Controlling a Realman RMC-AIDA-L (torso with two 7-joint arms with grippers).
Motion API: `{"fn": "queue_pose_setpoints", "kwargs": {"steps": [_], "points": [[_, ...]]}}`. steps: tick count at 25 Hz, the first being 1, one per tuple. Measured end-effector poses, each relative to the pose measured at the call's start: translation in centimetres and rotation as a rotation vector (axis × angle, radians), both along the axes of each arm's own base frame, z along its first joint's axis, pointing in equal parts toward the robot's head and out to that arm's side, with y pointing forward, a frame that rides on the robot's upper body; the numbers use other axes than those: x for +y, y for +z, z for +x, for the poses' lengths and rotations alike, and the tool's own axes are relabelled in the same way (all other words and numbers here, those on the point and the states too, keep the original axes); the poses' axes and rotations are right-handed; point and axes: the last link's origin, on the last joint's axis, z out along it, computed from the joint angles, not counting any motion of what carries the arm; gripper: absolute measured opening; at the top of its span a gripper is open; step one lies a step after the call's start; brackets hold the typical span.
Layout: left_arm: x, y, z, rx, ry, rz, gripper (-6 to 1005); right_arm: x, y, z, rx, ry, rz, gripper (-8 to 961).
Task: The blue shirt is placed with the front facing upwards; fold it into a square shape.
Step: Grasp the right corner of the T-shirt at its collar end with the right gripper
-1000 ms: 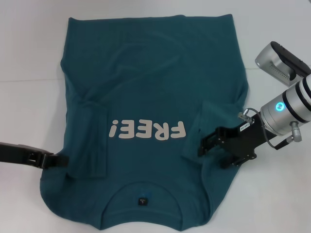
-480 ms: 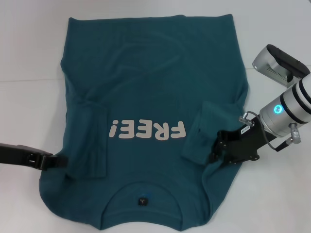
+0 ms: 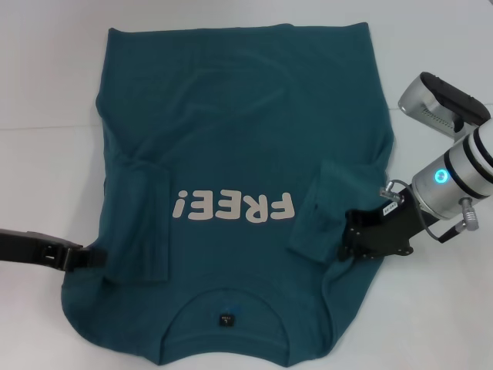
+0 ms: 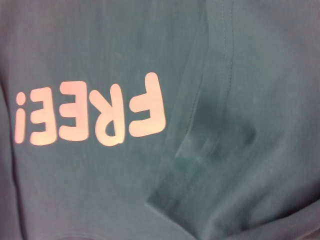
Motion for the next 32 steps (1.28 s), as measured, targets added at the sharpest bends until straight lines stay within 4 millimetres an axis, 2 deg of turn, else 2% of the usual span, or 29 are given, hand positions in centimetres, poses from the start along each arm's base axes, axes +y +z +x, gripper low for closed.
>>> {"fn": "queue_pose_setpoints", "kwargs": {"steps": [6,13,22,26,32], "points": [[-0.1,0.1,-0.2,-0.007,0.011,0.008,39,-0.3,1.6,0.2,0.093,-0.011,0.056,63],[-0.1,0.5,-0.3,-0.021,0.034,0.024,40,-2.2,3.8,1.6,0.207,-0.006,0.133,63],[-0.6,1.1,-0.9,-0.058,0.079,0.047,40,-7.0,5.1,3.9,0.366,0.057,0.151,63],[-1.0,1.1,-1.1,-0.067,0.086,0.042,40,-9.1,5.3,5.5,0.405,0.096,0.145,63],[-1.0,0.9,-1.0,-0.077,0.096,0.043,41,-11.2,6.3,8.4,0.438,0.105,0.198,64]]}}
